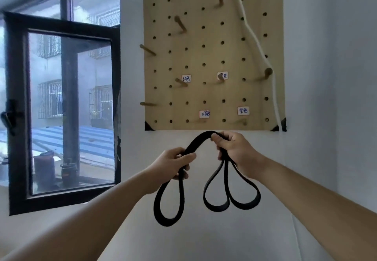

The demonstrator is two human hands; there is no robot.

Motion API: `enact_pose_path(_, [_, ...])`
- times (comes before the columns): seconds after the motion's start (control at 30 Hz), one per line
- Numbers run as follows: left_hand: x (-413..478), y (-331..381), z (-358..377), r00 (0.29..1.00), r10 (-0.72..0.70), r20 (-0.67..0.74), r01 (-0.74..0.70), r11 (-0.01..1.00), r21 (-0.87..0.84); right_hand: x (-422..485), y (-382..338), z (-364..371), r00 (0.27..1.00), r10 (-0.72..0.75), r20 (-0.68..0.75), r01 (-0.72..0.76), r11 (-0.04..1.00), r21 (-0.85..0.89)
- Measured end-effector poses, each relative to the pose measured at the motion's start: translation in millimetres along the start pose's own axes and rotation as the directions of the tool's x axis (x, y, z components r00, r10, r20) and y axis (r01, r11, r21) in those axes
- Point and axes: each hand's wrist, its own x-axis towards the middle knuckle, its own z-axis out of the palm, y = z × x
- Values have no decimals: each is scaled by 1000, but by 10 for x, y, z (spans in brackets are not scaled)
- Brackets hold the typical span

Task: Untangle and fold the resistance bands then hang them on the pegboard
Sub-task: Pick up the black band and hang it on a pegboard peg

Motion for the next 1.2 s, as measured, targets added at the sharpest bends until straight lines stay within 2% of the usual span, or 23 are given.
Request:
enact_pose_path(0.23, [441, 159, 189, 995, 95, 10, -95, 995, -20, 160, -29, -355, 982, -3, -189, -2, 1000, -28])
enact_pose_path(0.37, [675, 302, 357, 979, 192, -60, -196, 979, -61, 251, -101, -566, 960, 23, -279, -22, 1000, 8])
enact_pose_path(0.6, [1114, 722, 348, 931, 282, -233, -319, 938, -139, 665, -546, -722, 972, -6, -233, 32, 993, 109])
enact_pose_path(0.8, [1487, 1070, 196, 843, 282, -458, -379, 916, -134, 1175, -947, -582, 974, -107, -201, 118, 992, 44])
enact_pose_path(0.93, [1767, 1266, 165, 794, 306, -525, -366, 930, -12, 1532, -1099, -574, 929, -171, -329, 185, 983, 12])
enact_pose_path(1.03, [1971, 1375, 191, 784, 305, -541, -369, 929, -11, 1776, -1058, -602, 880, -159, -448, 209, 976, 65])
enact_pose_path(1.1, [2114, 1401, 220, 786, 311, -535, -381, 924, -22, 1940, -958, -623, 862, -152, -483, 231, 967, 108])
enact_pose_path(1.2, [2344, 1356, 242, 782, 312, -539, -367, 930, 6, 2140, -738, -686, 845, -135, -517, 201, 977, 73])
